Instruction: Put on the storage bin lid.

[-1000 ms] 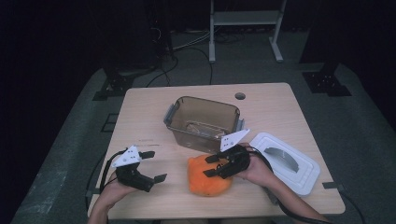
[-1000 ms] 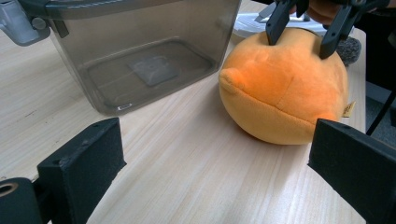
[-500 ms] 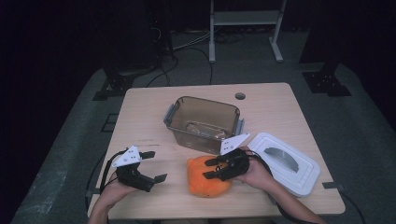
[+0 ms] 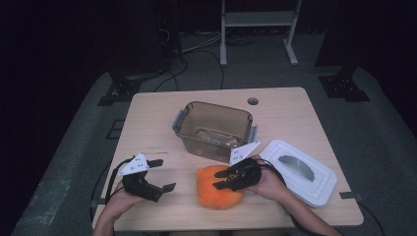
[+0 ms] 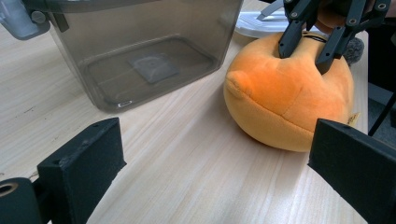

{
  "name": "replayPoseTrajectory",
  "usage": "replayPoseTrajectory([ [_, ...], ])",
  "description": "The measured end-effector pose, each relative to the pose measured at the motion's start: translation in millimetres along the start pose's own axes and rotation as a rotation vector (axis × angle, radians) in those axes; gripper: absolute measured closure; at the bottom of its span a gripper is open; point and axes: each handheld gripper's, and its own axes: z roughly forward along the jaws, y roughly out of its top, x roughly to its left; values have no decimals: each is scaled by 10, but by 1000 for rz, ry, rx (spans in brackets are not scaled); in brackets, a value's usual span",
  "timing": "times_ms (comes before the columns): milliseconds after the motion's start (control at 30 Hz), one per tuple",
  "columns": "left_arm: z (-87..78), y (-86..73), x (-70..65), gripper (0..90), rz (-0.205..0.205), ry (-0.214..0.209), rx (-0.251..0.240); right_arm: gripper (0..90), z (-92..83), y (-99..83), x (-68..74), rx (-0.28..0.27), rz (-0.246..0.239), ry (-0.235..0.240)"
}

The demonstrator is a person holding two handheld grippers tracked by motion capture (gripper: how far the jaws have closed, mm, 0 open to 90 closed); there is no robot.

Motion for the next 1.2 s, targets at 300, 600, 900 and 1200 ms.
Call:
replayPoseTrajectory([
  [300, -13, -4, 7, 25, -1, 3, 0, 665, 6, 40, 28, 19, 10, -3],
  [600, -18, -7, 13, 26, -2, 7, 2, 718, -10, 96, 53, 27, 33, -8],
  [900, -36, -12, 24, 25, -5, 17, -2, 751, -56, 153, 28, 24, 85, 8],
  [1200, -59, -18, 43, 25, -8, 24, -5, 767, -93, 207, 31, 23, 99, 16],
])
